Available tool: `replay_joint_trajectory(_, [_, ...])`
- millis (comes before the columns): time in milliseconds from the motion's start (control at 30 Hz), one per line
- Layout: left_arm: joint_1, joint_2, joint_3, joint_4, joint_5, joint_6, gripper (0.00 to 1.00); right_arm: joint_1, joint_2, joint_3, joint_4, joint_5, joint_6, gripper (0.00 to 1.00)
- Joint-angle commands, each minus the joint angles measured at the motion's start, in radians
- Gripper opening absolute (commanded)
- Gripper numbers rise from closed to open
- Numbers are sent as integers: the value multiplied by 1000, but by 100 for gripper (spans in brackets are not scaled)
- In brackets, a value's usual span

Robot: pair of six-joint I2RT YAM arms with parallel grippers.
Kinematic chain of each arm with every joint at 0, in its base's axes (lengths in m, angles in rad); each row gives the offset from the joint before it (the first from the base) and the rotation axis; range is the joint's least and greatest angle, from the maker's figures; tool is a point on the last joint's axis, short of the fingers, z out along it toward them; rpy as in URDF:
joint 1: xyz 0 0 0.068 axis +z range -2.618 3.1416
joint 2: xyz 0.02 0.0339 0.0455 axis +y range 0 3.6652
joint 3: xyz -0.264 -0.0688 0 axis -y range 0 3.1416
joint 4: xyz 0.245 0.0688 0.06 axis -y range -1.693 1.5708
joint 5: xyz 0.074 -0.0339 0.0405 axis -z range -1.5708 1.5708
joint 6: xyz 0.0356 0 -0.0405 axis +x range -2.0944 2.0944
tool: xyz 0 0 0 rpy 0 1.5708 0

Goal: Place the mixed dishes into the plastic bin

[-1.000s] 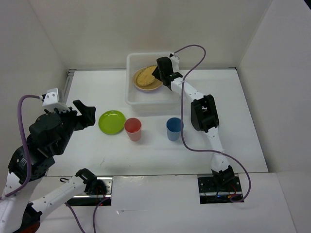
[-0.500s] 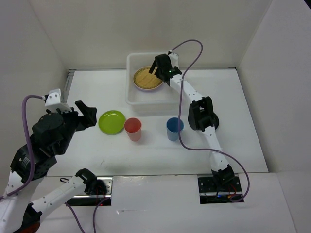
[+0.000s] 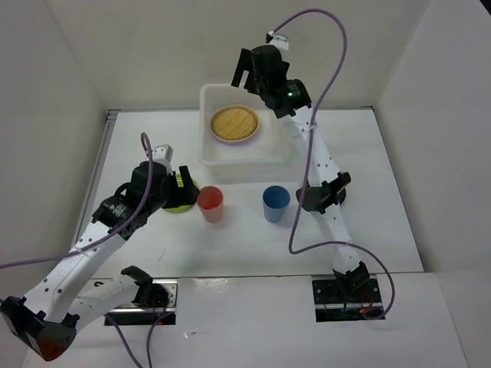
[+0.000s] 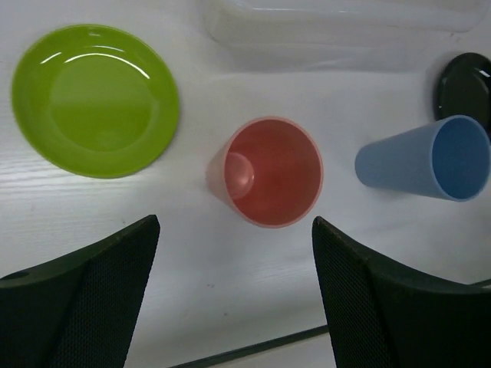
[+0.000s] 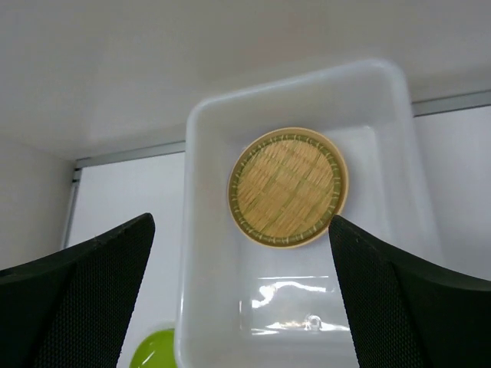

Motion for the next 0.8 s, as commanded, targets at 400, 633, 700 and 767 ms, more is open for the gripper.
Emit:
replay_joint_trajectory(400, [872,204,-211,499,1067,-62,83,127,-480,56,-347,242,-73,98])
replay_joint_trajectory(633, [1060,356,-305,438,1166,47,81,127,-633,-101,-347,294,-73,98])
replay_joint_trajectory(700, [1060,376,-305,410,1135,63,81,127,-679,-190,-347,308,-55,98])
replay_joint_trajectory(767, [1060,388,-294,401,1086,63,81,127,-754,-280,-347,343,-43,98])
